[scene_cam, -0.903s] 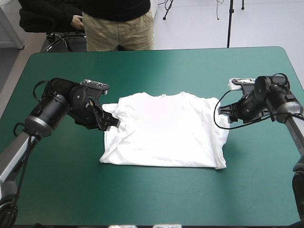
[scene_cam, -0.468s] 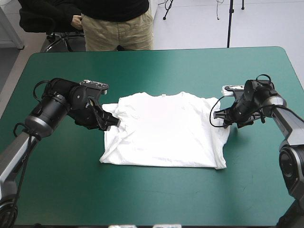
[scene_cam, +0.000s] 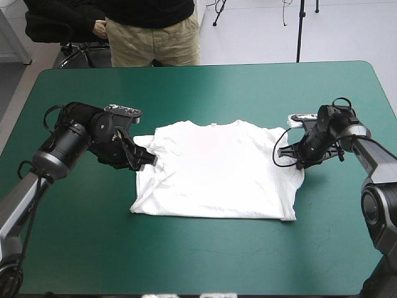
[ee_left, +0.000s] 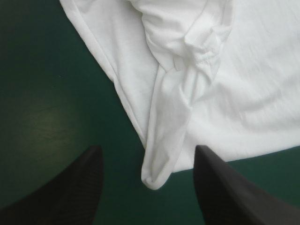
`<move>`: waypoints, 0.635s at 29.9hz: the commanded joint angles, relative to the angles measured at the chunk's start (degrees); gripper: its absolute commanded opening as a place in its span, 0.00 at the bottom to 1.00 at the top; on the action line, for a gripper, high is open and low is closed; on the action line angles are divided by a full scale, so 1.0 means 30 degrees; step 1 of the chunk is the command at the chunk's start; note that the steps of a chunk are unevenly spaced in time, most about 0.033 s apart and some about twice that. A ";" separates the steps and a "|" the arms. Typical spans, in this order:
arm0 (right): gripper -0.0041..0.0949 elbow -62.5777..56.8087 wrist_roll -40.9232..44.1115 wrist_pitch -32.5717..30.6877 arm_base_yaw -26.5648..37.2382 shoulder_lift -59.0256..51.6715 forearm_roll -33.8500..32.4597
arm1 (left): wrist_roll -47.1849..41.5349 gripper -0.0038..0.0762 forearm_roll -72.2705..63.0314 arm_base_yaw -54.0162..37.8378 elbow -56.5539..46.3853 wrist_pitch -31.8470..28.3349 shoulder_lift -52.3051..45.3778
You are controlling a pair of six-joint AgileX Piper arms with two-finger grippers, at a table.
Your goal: Fold the cloth
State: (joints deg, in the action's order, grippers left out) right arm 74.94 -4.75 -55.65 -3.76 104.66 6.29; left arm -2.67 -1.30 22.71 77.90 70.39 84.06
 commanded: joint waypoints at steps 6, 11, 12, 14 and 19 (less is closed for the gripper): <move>0.02 0.2205 -0.0318 -0.0598 0.0055 -0.1550 0.0544 | -0.0225 0.57 -0.0140 0.0046 0.0446 0.0353 -0.0780; 0.02 0.4599 -0.0832 -0.1374 -0.0252 -0.1894 0.2271 | -0.0225 0.57 -0.0140 0.0046 0.0446 0.0321 -0.0780; 0.02 0.5030 -0.1003 -0.1556 -0.0447 -0.1894 0.2598 | -0.0278 0.57 -0.0140 0.0046 0.0446 0.0321 -0.0780; 0.02 0.5556 -0.1305 -0.1695 -0.1115 -0.1894 0.3069 | -0.0375 0.57 -0.0102 0.0046 0.0446 0.0321 -0.0780; 0.02 0.5650 -0.1305 -0.1554 -0.3208 -0.1505 0.3248 | -0.0375 0.57 -0.0102 0.0046 0.0446 0.0287 -0.0780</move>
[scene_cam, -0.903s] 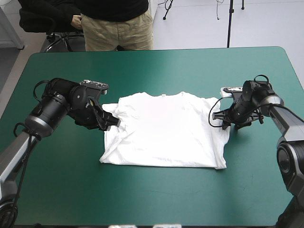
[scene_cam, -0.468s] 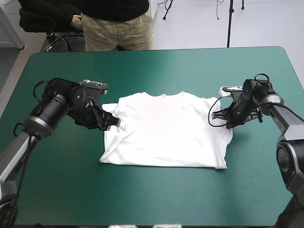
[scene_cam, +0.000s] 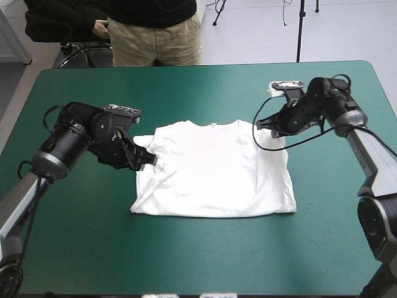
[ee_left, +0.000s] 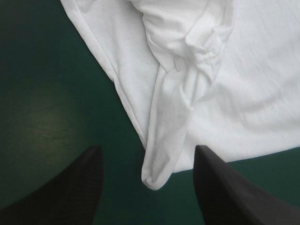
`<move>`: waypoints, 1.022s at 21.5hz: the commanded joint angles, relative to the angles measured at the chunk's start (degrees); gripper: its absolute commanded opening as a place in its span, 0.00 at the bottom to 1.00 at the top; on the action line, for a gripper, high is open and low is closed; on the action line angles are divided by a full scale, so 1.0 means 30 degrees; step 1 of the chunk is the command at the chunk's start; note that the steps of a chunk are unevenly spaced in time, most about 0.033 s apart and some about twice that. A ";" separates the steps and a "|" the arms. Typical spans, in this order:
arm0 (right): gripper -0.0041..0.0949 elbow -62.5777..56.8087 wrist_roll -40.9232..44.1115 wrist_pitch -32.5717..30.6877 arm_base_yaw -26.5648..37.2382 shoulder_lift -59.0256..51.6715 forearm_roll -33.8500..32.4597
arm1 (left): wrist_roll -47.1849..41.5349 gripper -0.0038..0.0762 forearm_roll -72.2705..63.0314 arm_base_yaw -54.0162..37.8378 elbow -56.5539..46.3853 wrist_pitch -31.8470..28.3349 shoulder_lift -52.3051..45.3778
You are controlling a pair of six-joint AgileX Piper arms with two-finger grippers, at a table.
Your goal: Fold the cloth
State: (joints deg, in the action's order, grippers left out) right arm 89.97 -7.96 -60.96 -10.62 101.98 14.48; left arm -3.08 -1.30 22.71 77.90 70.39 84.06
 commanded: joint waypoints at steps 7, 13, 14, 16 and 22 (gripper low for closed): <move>0.02 0.0640 -0.0285 0.0176 -0.3192 0.1705 0.1305 | -0.0236 0.56 -0.0102 0.0046 0.0446 0.0324 -0.0780; 0.05 0.0674 -0.0331 -0.0325 -0.3756 0.2638 0.1634 | -0.0518 0.56 -0.0102 0.0046 0.0446 0.0324 -0.0780; 0.10 0.0667 -0.0331 -0.0681 -0.3756 0.2713 0.1634 | -0.0518 0.56 -0.0253 0.0046 0.0446 0.0324 -0.0780; 0.27 0.0814 -0.0436 -0.1543 -0.3721 0.2713 0.1789 | -0.0697 0.56 -0.0368 0.0046 0.0446 0.0285 -0.0780; 0.60 0.1688 0.0021 -0.2092 -0.3721 -0.0479 0.0289 | -0.2568 0.56 -0.0286 0.0046 0.0446 0.0353 -0.0780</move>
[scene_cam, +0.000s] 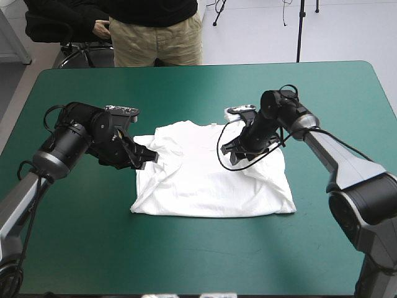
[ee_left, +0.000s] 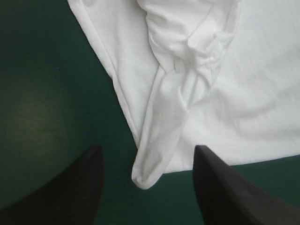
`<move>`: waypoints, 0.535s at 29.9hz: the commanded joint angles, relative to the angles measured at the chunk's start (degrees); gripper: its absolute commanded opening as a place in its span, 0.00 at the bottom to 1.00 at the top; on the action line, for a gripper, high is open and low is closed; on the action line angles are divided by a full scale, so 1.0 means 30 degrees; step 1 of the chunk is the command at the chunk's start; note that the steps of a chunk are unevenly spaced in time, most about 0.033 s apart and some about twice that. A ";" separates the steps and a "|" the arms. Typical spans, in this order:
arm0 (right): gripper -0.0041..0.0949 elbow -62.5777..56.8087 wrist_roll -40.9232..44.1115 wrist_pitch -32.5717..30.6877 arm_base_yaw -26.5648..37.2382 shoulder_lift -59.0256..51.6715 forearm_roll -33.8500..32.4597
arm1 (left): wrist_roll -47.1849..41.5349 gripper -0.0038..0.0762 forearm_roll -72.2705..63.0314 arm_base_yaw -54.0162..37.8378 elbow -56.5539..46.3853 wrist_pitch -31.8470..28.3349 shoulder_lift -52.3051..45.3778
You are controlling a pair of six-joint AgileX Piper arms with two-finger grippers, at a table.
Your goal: Fold the cloth
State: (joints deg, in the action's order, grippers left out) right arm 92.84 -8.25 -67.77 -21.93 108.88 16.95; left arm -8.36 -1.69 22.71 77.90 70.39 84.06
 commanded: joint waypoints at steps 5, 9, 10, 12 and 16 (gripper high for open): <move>0.58 0.0695 0.1318 -0.0466 0.0052 -0.5372 -0.3950 | -0.2067 0.56 -0.0087 0.0046 -0.0258 0.0396 -0.0780; 0.57 0.0695 0.1791 -0.1245 0.0217 -0.6743 -0.5374 | -0.2610 0.56 -0.0012 0.0046 -0.1983 0.0323 -0.0780; 0.57 0.0695 0.1791 -0.1245 0.0299 -0.6962 -0.5321 | -0.2682 0.56 -0.0012 0.0046 -0.2563 0.0038 -0.0780; 0.55 0.0695 0.1819 -0.1245 0.0385 -0.7262 -0.5193 | -0.2777 0.56 -0.0012 0.0046 -0.3567 -0.0703 -0.0780; 0.54 0.0695 0.1878 -0.1245 0.0421 -0.7409 -0.5104 | -0.2777 0.56 -0.0336 0.0330 -0.5371 -0.2880 -0.0780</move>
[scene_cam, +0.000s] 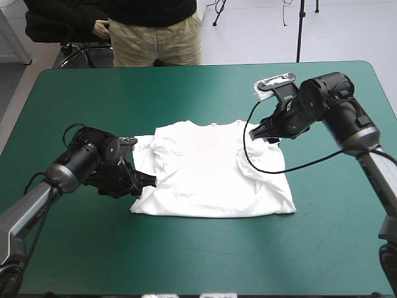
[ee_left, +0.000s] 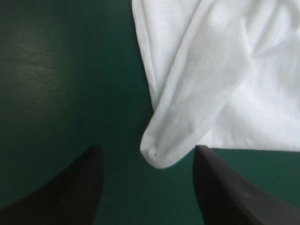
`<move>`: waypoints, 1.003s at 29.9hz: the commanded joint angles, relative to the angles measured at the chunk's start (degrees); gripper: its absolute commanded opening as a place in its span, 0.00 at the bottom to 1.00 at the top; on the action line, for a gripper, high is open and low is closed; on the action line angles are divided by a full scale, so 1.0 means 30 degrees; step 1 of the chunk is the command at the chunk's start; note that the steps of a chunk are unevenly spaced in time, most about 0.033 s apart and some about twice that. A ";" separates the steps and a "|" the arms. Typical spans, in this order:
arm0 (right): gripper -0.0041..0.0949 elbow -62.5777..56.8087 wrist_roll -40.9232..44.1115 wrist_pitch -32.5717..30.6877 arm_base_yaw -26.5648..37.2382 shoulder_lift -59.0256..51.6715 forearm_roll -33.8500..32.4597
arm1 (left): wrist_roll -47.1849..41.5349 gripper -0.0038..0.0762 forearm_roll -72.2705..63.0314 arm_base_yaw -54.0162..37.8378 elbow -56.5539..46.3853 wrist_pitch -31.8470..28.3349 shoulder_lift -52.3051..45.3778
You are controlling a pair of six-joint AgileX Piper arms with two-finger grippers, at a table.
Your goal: Fold the cloth
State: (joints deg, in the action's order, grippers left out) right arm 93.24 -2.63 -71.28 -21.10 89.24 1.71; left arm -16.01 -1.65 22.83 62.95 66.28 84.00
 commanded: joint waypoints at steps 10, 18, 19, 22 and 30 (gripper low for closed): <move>0.54 0.0563 0.0225 -0.0083 0.0144 -0.0894 0.0055 | -0.0639 0.56 -0.0303 0.1343 -0.1195 -0.3073 0.0801; 0.54 0.0563 0.0300 -0.0083 0.0144 -0.0937 0.0061 | -0.0639 0.56 -0.0125 0.1343 -0.1746 -0.2995 0.2083; 0.54 0.0563 0.0406 -0.0083 0.0144 -0.0937 0.0061 | -0.0639 0.56 -0.0087 0.1343 -0.1964 -0.3038 0.2136; 0.54 0.0563 0.0481 -0.0083 0.0144 -0.1103 0.0560 | -0.0639 0.52 -0.0087 0.1343 -0.2603 -0.3355 0.2240; 0.54 0.0376 0.0876 -0.0083 0.0144 -0.2152 0.0563 | -0.0192 0.03 -0.0168 0.1343 -0.2838 -0.3801 0.2251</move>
State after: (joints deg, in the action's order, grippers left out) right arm 93.24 0.00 -71.45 -21.10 85.81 4.23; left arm -16.97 -4.90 26.81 55.04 54.24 91.31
